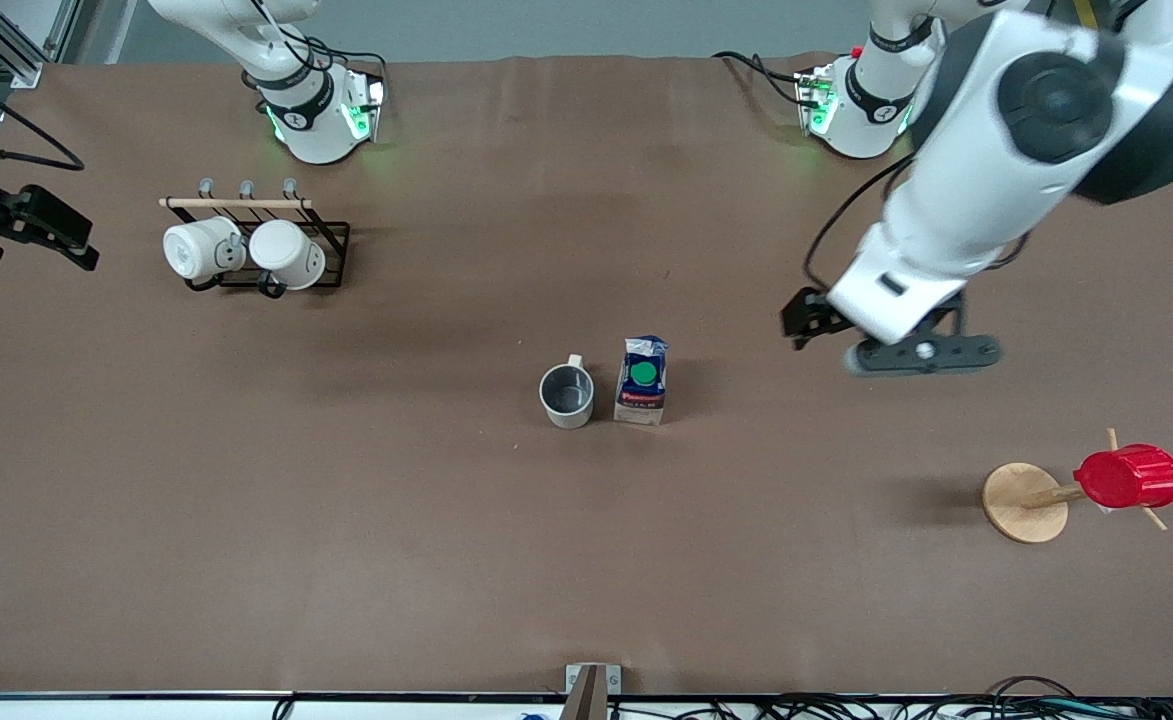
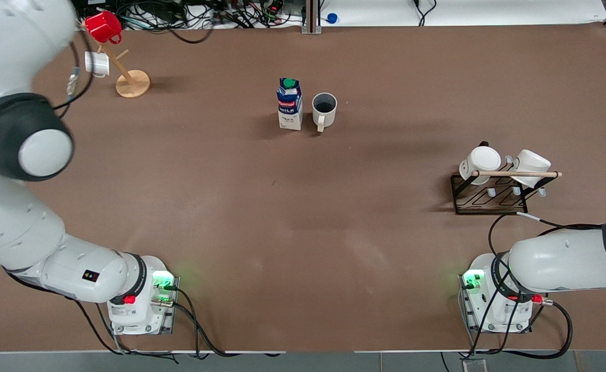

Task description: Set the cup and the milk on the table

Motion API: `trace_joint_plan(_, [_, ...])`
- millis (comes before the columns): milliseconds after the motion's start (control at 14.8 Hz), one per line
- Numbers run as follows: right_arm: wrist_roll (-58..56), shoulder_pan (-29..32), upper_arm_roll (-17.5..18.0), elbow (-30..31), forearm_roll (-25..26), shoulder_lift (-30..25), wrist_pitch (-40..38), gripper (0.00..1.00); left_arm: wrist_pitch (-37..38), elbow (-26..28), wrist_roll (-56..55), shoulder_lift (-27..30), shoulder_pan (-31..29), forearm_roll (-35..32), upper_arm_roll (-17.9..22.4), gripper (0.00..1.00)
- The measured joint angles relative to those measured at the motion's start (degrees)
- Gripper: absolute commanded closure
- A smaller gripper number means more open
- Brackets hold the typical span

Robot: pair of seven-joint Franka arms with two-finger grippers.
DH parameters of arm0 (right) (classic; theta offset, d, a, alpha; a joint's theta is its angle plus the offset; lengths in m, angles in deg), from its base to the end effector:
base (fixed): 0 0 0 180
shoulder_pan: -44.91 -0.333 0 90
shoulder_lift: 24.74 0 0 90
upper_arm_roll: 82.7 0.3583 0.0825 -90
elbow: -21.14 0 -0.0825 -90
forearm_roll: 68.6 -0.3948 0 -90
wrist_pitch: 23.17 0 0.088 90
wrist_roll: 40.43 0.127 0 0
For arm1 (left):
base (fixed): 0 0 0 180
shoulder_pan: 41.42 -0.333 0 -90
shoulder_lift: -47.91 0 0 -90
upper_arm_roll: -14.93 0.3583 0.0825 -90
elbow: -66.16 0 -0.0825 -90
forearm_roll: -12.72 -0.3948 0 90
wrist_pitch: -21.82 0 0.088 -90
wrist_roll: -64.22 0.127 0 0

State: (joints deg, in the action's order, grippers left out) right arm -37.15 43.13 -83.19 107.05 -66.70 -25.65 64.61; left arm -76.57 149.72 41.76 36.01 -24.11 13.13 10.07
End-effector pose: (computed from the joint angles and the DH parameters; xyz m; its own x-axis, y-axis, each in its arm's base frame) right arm 0.5569 0.0082 0.6866 0.9981 -0.0360 0.0503 -0.0376 -0.9988 0.0301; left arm 0.6035 -0.2407 0.5893 0.9992 0.0090 0.0385 0.0074 -0.9991 0.0425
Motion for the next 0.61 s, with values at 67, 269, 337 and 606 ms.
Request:
trace_joint_plan(67, [0.0, 0.0, 0.0, 0.0, 0.0, 0.0, 0.0, 0.00, 0.0, 2.1, 2.8, 2.3, -2.1, 1.4, 0.0, 0.00])
trace_joint_plan(269, [0.0, 0.0, 0.1, 0.0, 0.0, 0.0, 0.0, 0.00, 0.1, 8.0, 8.7, 8.6, -8.1, 3.4, 0.1, 0.00])
trace_joint_plan(337, [0.0, 0.0, 0.1, 0.0, 0.0, 0.0, 0.0, 0.00, 0.1, 9.3, 9.5, 10.1, -9.3, 3.5, 0.1, 0.00])
trace_joint_plan(606, [0.0, 0.1, 0.0, 0.0, 0.0, 0.0, 0.0, 0.00, 0.8, 11.6, 10.0, 12.0, -9.8, 3.4, -0.1, 0.00])
